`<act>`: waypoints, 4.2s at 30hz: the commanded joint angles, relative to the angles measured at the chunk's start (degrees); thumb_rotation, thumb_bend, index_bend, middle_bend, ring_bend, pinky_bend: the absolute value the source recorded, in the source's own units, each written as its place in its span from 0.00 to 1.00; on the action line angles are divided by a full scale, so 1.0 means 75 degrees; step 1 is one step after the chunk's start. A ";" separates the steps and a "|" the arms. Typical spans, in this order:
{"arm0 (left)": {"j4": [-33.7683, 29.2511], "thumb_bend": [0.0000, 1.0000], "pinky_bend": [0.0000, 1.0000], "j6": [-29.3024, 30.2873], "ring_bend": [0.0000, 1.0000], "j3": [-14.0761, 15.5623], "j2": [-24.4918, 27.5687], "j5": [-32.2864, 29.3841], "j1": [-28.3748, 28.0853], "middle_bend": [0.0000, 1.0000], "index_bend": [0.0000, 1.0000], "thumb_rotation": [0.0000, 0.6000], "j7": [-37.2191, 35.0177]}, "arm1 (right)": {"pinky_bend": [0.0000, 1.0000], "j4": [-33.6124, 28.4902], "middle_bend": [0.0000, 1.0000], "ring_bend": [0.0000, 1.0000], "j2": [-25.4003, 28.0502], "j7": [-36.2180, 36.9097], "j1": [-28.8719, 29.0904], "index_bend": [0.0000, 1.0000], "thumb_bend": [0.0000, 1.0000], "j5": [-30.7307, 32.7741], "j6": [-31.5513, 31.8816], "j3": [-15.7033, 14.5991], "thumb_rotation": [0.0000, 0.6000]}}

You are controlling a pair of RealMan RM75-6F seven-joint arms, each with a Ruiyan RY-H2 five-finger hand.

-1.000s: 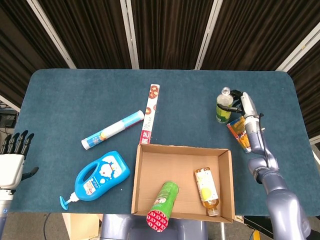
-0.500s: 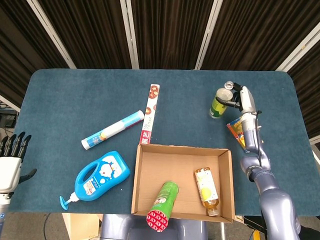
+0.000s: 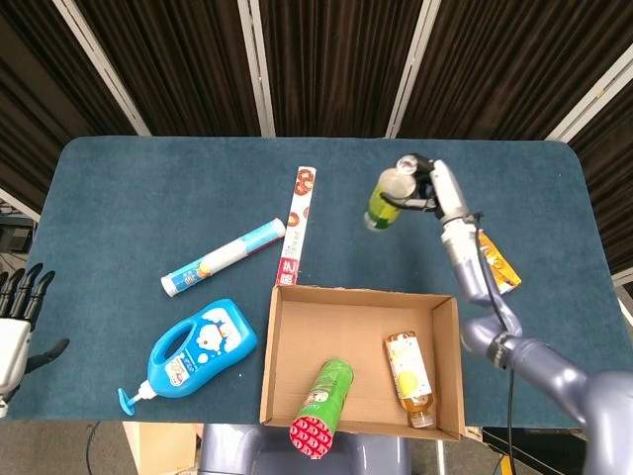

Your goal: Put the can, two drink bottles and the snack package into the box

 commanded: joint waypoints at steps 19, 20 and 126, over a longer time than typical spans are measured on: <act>0.0009 0.09 0.05 0.0626 0.00 0.0174 0.0359 0.0562 0.0285 0.00 0.00 1.00 -0.0793 | 0.52 -0.9845 0.33 0.38 0.4272 -0.4974 -0.2644 0.21 0.11 0.1561 0.2035 -0.1111 1.00; 0.0014 0.08 0.05 0.0633 0.00 0.0178 0.0367 0.0575 0.0288 0.00 0.00 1.00 -0.0823 | 0.45 -0.9836 0.22 0.29 0.4239 -0.4864 -0.2726 0.10 0.09 0.1340 0.1995 -0.1197 1.00; 0.0393 0.09 0.05 -0.0491 0.00 -0.0215 -0.0347 -0.0452 -0.0177 0.00 0.00 1.00 0.0536 | 0.32 0.3044 0.11 0.24 -0.1249 -0.5273 -0.1569 0.31 0.07 0.0895 -0.1658 -0.1517 1.00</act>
